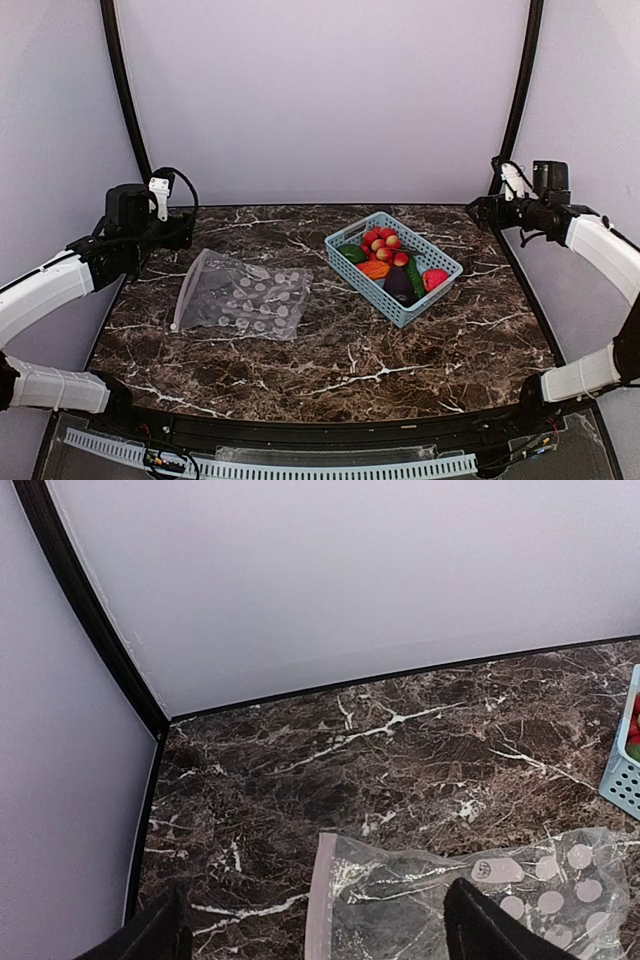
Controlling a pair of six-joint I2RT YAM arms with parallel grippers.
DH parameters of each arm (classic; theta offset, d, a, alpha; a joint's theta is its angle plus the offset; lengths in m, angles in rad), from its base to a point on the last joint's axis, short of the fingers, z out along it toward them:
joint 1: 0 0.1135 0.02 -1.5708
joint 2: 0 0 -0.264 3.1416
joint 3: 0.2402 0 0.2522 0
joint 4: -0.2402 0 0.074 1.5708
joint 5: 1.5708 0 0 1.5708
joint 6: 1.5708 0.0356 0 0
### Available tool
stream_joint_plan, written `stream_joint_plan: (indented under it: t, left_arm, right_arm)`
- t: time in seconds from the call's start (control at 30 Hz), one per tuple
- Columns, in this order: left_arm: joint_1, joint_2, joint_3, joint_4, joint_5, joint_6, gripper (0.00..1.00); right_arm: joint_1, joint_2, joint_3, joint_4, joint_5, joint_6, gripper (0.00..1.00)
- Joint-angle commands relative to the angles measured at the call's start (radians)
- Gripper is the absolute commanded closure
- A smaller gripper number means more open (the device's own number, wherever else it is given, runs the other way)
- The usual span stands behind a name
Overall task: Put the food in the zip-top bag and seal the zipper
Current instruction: Adjust the bin at the center of the board.
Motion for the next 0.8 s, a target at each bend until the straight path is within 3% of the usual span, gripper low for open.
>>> stream_joint_plan:
  t: [0.0,0.2,0.4,0.53,0.6,0.63,0.77]
  left_arm:
    - [0.035,-0.048,-0.073,0.065,0.100,0.001,0.17]
    - [0.051,-0.063,-0.144,0.098,0.166,0.017,0.27]
    - [0.052,-0.023,-0.135,0.056,0.186,-0.014,0.30]
    - [0.053,0.046,-0.091,-0.013,0.284,-0.039,0.41]
    - [0.054,0.095,-0.040,-0.069,0.288,-0.072,0.34]
    - [0.054,0.115,-0.023,-0.104,0.279,-0.086,0.26]
    - [0.055,0.172,0.020,-0.155,0.279,-0.110,0.18]
  right_arm:
    - [-0.032,-0.044,-0.080,0.062,-0.038,-0.020,0.01]
    - [-0.034,-0.039,-0.094,0.002,-0.174,-0.139,0.04]
    - [0.130,-0.014,-0.039,-0.099,-0.194,-0.250,0.08]
    - [0.269,0.039,0.008,-0.163,-0.213,-0.289,0.12]
    - [0.335,0.077,0.030,-0.184,-0.215,-0.304,0.15]
    - [0.367,0.099,0.043,-0.190,-0.213,-0.310,0.17]
    - [0.468,0.223,0.117,-0.213,-0.195,-0.301,0.26]
